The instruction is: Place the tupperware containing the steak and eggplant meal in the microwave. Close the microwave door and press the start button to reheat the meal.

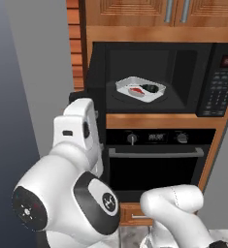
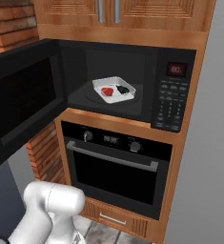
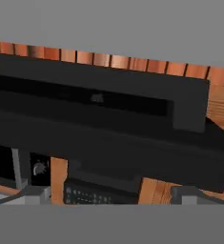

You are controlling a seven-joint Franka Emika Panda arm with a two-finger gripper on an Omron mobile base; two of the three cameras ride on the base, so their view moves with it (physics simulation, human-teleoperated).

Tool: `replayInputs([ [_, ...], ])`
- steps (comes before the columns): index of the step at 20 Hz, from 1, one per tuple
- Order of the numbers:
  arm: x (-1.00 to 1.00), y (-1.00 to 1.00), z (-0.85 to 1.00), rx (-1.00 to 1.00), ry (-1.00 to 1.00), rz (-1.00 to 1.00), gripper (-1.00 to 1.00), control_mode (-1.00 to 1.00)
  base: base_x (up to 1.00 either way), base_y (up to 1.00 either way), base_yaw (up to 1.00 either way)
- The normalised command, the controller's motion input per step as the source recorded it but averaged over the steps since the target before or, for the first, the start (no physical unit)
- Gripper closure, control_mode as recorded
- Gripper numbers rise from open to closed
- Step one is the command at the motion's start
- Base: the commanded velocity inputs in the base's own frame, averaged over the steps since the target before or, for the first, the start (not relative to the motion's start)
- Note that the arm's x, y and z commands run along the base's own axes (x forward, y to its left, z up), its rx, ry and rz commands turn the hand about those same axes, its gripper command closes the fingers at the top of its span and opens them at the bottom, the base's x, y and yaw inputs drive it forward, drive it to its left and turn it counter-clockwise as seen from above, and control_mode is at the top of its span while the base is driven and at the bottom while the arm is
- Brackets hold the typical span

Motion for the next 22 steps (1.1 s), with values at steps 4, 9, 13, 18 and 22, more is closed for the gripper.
replayInputs([
  [4, 0.35, 0.73, -0.16, -0.15, 0.05, -0.02, -1.0, -1.0, 0.0, 0.0, 0.0],
  [9, 0.62, 0.57, -0.15, -0.11, 0.04, -0.05, -1.0, -1.0, 0.0, 0.0, 0.0],
  [13, 0.7, 0.26, -0.08, -0.05, 0.01, -0.13, -1.0, -1.0, 0.0, 0.0, 0.0],
  [18, 0.68, 0.1, -0.07, -0.03, 0.0, -0.18, -1.0, -1.0, 0.0, 0.0, 0.0],
  [22, 0.3, -0.12, -0.17, -0.02, 0.0, -0.24, -1.0, -1.0, 0.0, 0.0, 0.0],
])
